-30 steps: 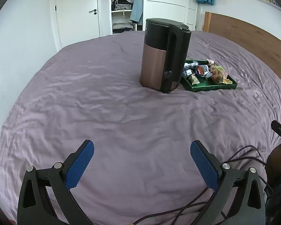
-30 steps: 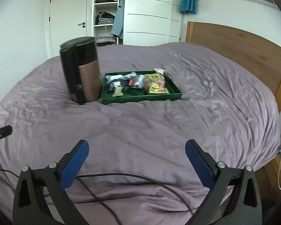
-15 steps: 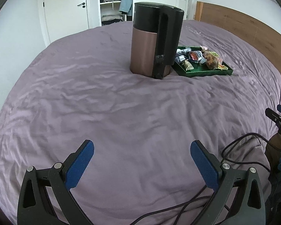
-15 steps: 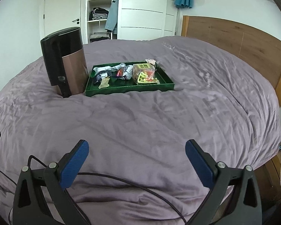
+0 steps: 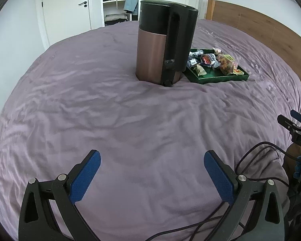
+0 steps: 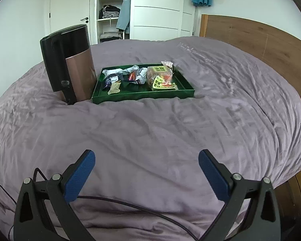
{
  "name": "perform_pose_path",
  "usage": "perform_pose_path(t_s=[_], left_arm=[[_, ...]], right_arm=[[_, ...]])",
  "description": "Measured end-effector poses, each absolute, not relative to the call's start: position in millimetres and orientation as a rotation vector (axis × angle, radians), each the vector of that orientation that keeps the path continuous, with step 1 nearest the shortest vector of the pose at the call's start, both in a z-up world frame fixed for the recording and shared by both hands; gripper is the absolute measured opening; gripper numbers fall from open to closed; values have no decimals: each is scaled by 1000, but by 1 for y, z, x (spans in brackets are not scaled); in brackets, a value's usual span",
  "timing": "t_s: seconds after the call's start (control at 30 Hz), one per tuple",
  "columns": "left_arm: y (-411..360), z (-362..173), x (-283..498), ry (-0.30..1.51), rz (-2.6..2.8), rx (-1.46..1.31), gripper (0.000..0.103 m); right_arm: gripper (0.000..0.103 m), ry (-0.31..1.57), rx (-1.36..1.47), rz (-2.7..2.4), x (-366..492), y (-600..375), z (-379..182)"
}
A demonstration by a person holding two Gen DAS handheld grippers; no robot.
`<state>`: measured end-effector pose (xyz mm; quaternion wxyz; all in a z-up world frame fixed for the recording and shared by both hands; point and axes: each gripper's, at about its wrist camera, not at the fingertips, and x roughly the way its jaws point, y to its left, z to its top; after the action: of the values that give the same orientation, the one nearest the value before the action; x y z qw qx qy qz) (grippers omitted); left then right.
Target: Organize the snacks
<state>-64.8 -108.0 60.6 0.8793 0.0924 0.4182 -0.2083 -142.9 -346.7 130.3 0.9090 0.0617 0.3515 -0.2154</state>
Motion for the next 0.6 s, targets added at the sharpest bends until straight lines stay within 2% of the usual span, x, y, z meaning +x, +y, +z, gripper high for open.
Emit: perform_pose_path(t_s=[0.6], left_arm=[[-124, 57, -44, 894, -436, 203, 101]], right_arm=[[103, 760, 122, -443, -136, -350, 124]])
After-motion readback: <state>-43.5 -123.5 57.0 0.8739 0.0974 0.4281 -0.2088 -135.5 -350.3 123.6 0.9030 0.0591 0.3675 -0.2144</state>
